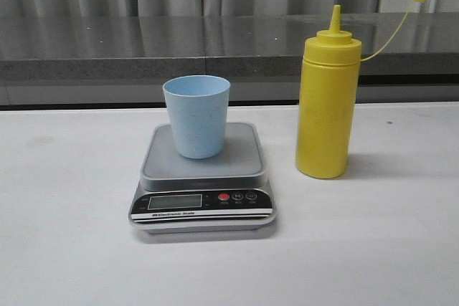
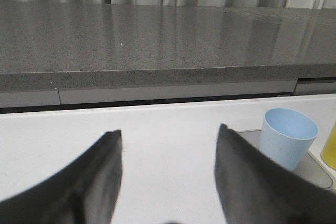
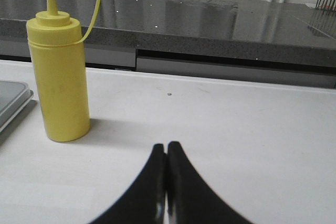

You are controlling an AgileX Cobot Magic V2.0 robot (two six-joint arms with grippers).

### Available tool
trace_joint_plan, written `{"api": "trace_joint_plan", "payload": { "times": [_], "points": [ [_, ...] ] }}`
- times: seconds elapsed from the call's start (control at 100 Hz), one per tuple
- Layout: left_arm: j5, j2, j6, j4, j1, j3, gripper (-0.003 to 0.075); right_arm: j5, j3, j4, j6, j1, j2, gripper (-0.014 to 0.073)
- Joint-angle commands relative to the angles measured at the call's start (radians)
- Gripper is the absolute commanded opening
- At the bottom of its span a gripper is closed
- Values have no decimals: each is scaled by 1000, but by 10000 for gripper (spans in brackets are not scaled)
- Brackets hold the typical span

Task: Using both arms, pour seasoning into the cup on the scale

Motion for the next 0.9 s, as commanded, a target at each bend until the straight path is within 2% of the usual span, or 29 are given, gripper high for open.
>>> {"api": "trace_joint_plan", "payload": {
  "times": [0.0, 0.16, 0.37, 0.61, 0.75, 0.89],
  "points": [
    [-76, 6, -6, -4, 1, -28, 225, -84, -20, -2, -3, -6, -21, -67],
    [-76, 6, -6, -4, 1, -28, -22, -84, -20, -2, -3, -6, -21, -67],
    [-76, 6, -4, -4, 1, -28, -20, -87, -21, -2, -3, -6, -21, -67],
    [-76, 6, -4, -4, 1, -28, -20, -285, -34, -1, -3, -6, -20, -67],
    [-76, 6, -4, -4, 1, -28, -20, -159, -129, 31, -3, -5, 22, -67],
    [-76, 6, -4, -4, 1, -28, -20, -12, -264, 128, -2, -4, 134, -67]
  ]
}}
